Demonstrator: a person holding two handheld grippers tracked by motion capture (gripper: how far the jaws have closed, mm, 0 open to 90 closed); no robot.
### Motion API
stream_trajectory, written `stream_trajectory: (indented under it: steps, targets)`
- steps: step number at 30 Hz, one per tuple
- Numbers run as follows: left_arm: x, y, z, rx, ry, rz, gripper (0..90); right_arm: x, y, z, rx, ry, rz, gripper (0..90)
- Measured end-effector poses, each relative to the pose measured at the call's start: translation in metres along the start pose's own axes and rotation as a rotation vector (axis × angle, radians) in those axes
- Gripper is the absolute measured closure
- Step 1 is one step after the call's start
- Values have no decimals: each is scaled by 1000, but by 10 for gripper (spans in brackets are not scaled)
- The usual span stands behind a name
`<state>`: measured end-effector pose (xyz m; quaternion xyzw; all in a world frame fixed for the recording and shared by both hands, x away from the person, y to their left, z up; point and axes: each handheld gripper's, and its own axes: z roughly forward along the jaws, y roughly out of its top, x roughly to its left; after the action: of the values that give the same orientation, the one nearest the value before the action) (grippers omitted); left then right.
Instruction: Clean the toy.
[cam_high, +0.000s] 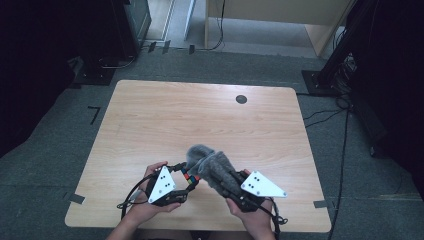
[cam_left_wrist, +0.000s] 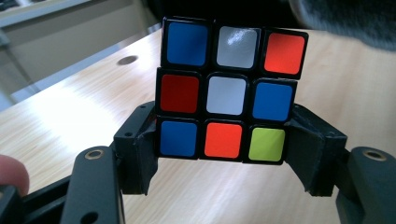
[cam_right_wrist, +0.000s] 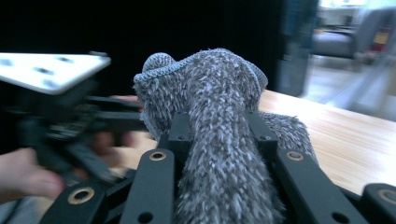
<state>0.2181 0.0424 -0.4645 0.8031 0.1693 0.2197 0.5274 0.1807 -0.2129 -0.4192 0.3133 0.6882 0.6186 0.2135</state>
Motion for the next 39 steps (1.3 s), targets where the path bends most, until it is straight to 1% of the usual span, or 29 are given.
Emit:
stream_trajectory:
  steps: [1,3,4,5,6,7,9,11,13,14,15,16,18,19,20,21,22,23,25,27,28,30,32,33,34,35,36,38,39]
  targets:
    - [-1,1,0,-6,-11,1,341,6,0,4,20,20,-6,687]
    - [-3,3,-3,-20,-27,8,342,7,-3,7,39,17,-10,685]
    - [-4,4,-3,-19,-21,14,342,5,-7,9,53,7,-3,682]
    - [-3,5,-4,-20,-18,19,342,2,-8,9,49,4,15,682]
    - [-3,5,-6,-31,-22,13,342,-2,-10,8,55,-6,41,682]
    - [-2,6,-7,-38,-24,11,342,-8,-11,8,72,-39,56,682]
    - [1,6,-9,-50,-22,1,342,-16,-13,7,91,-93,67,682]
    - [3,6,-10,-56,-18,-5,343,-22,-14,5,98,-116,82,680]
    - [3,6,-10,-55,-17,-6,343,-22,-10,2,69,-104,84,677]
    - [3,6,-9,-50,-18,-5,342,-20,-8,1,54,-88,88,675]
    - [3,5,-9,-47,-18,-1,342,-15,-4,0,30,-51,81,673]
    - [2,5,-8,-45,-18,4,343,-11,-1,0,23,-31,73,672]
    - [0,6,-9,-51,-24,7,343,0,3,2,19,12,31,670]
    - [-1,8,-9,-59,-27,8,343,4,4,3,33,19,11,669]
    - [-1,9,-10,-60,-28,12,343,5,3,5,46,15,6,668]
    - [-2,10,-11,-56,-23,22,343,4,1,5,48,9,14,669]
    - [-2,10,-11,-58,-24,22,343,-1,-1,5,50,-3,48,669]
    - [-1,10,-12,-59,-25,20,342,-7,-3,5,64,-35,63,670]
    - [0,10,-12,-62,-24,15,342,-17,-7,5,101,-102,75,670]
    - [1,9,-12,-63,-22,15,343,-23,-8,2,96,-117,111,669]
    - [1,9,-12,-61,-19,19,343,-23,-6,0,72,-99,110,665]
    - [0,9,-11,-56,-18,24,343,-14,0,-2,26,-38,84,658]
    - [0,10,-12,-62,-21,23,343,-2,5,0,11,21,49,654]
    - [0,11,-13,-72,-28,16,343,1,6,1,17,23,36,654]
    - [0,12,-14,-74,-29,16,343,3,4,3,32,14,24,653]
    - [-1,12,-14,-66,-20,25,343,3,1,5,33,2,14,653]
    - [0,12,-14,-62,-19,25,343,-2,-1,5,42,-22,34,655]
    - [2,11,-13,-57,-5,21,343,-10,-6,5,92,-119,22,657]
    - [3,11,-13,-49,1,22,343,-14,-7,4,95,-138,32,656]
